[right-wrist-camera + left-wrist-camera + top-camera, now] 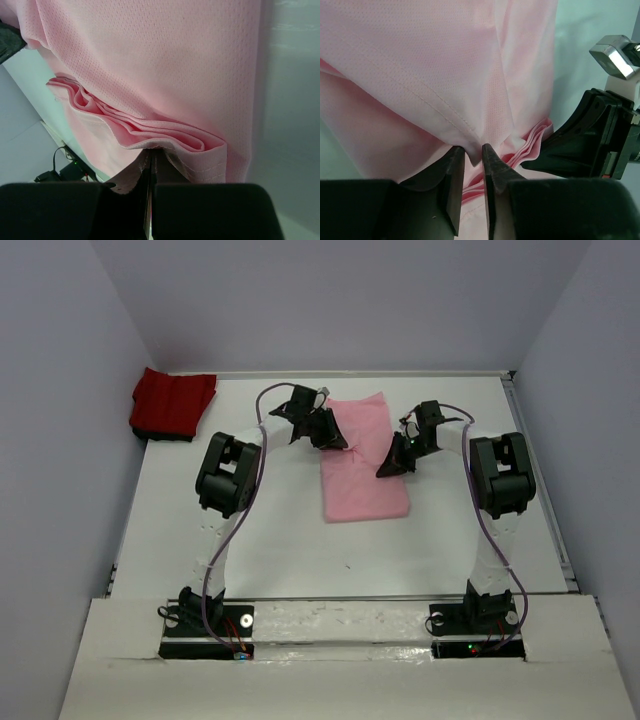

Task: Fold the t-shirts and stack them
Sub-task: Fold the folded rectangular tshirt in 1/3 of the way

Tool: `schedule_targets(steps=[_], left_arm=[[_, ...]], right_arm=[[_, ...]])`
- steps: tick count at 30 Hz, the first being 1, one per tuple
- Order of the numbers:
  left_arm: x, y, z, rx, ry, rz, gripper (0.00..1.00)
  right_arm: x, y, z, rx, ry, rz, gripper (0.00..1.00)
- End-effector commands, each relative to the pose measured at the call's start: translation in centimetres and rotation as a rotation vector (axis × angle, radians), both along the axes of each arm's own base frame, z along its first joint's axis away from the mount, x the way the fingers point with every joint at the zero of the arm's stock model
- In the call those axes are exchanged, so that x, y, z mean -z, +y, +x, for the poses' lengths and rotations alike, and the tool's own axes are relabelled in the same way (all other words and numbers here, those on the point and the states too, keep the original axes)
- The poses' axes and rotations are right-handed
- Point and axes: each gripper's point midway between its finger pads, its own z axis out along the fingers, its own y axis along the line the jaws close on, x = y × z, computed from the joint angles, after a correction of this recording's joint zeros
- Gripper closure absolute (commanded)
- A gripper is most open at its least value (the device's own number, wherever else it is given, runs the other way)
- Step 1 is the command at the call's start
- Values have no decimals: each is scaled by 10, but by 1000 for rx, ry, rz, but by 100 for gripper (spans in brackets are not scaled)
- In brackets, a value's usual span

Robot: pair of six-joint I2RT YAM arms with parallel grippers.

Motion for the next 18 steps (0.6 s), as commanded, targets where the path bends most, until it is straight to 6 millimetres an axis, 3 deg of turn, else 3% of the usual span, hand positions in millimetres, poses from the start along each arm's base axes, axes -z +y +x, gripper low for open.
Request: schedule_targets(steps=[1,2,3,4,18], left_arm=[[-29,-16,2,40,-50,-60,76],[-29,-16,2,39,-50,-61,82],[-29,-17,1,37,-50,-59,96],[-30,-16,2,35,-50,-61,100],[-44,-12,-6,25,-20,-44,100]], right_arm=[[2,2,9,-12,-30,-19,100],[3,2,8,-13,-28,-20,100],[2,2,9,-12,-32,-21,100],[3,1,8,-12,-29,-21,100],[6,1,6,-11,-17,-24,100]])
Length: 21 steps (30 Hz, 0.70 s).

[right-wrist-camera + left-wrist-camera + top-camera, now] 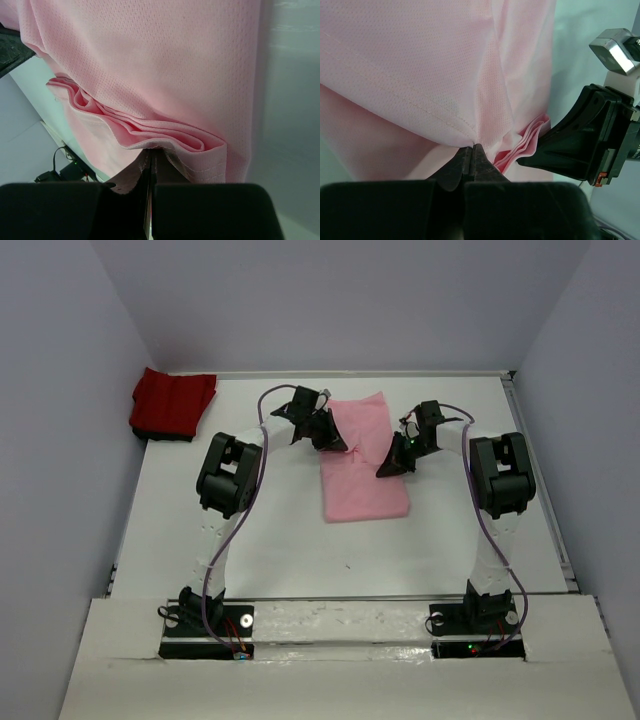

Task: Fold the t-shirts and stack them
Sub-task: Fold the folded rectangular tshirt in 1/3 of the way

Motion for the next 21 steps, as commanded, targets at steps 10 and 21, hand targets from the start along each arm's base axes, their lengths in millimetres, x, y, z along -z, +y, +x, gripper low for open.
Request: schedule_targets(steps=[10,21], left_arm=[[-37,22,8,-33,-36,123,94],[-45,32,17,-60,-61,176,51]], right_arm=[[5,0,4,-12,-17,-24,100],[4,1,3,-13,-18,-23,100]])
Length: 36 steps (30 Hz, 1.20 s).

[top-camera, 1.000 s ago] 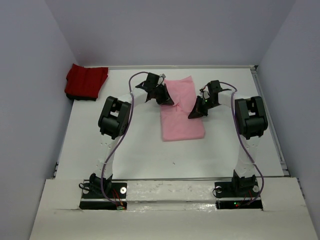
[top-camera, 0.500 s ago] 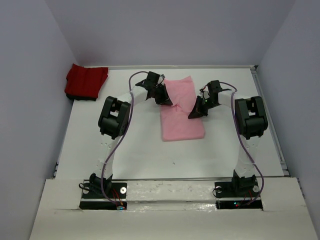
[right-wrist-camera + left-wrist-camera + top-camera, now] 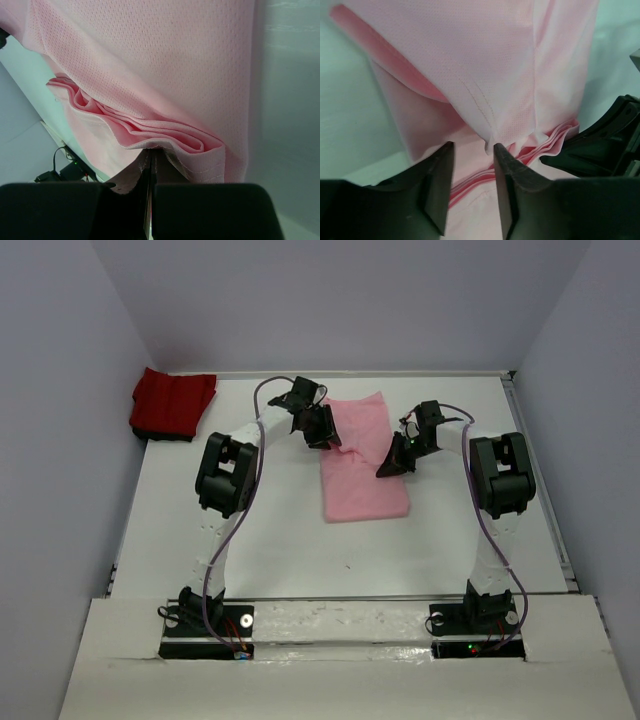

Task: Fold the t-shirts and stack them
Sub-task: Fold the folded rectangular tshirt in 1/3 of the way

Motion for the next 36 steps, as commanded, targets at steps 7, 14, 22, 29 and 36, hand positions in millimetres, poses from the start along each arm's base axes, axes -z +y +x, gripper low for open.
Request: schedule_targets(steps=[7,14,22,29,36], left_arm=[[-63,12,21,-37,-167,37,42],[-67,21,11,-124,-136,-197,39],[-80,31,17,-180,-204,-260,39],[-85,24,21,-191,-219,-435,39],[-86,22,37,-174,-277,-444,38]], right_arm=[[6,0,2,-15,-15,-26,100],[6,0,0,-17,-13,-22,100],[6,1,1,-19,-15,-21,100],[5,1,1,-20,-19,-19,100],[3,1,1,-21,-20,-16,100]])
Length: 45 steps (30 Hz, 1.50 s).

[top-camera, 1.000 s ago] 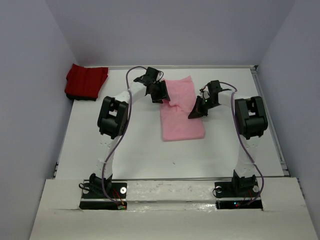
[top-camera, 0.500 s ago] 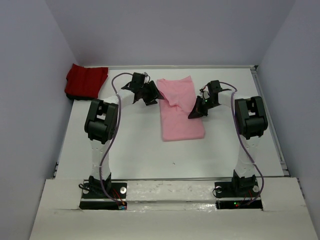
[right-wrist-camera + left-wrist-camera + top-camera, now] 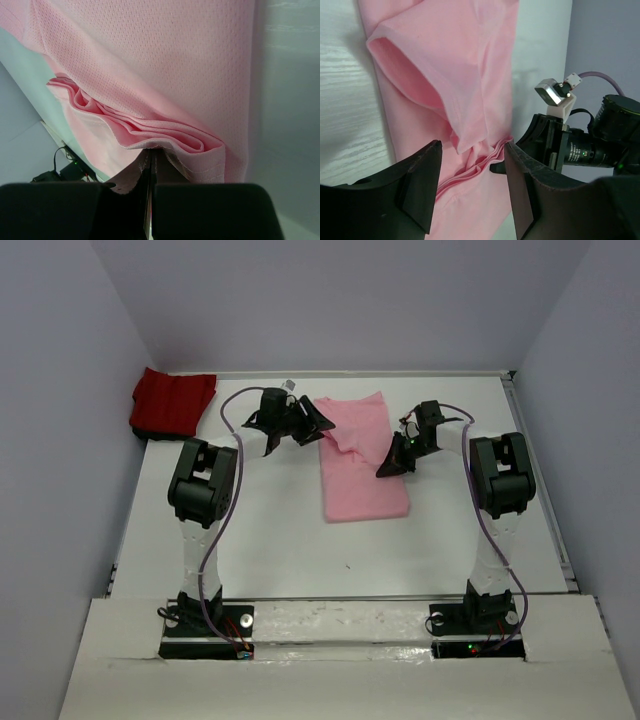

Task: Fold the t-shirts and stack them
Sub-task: Fold the folded rectangular tshirt in 1/3 of the way

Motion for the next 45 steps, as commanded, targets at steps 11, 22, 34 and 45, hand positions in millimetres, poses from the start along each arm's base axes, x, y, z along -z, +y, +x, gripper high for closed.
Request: schedule_targets(steps=[11,22,34,45], left_arm=[[-28,-5,35,16,-152,-18,37],[-17,-5,52,9,-145,27,37],[2,-11,58,17,-123,26,37],[4,-11,59,5,-123,34,37]], right_arm=[[3,1,1,-24,-22,-14,100],[3,1,0,-29,-26,-14,100],[2,2,2,-30,-25,-13,100],[2,1,2,-33,-24,-21,100]])
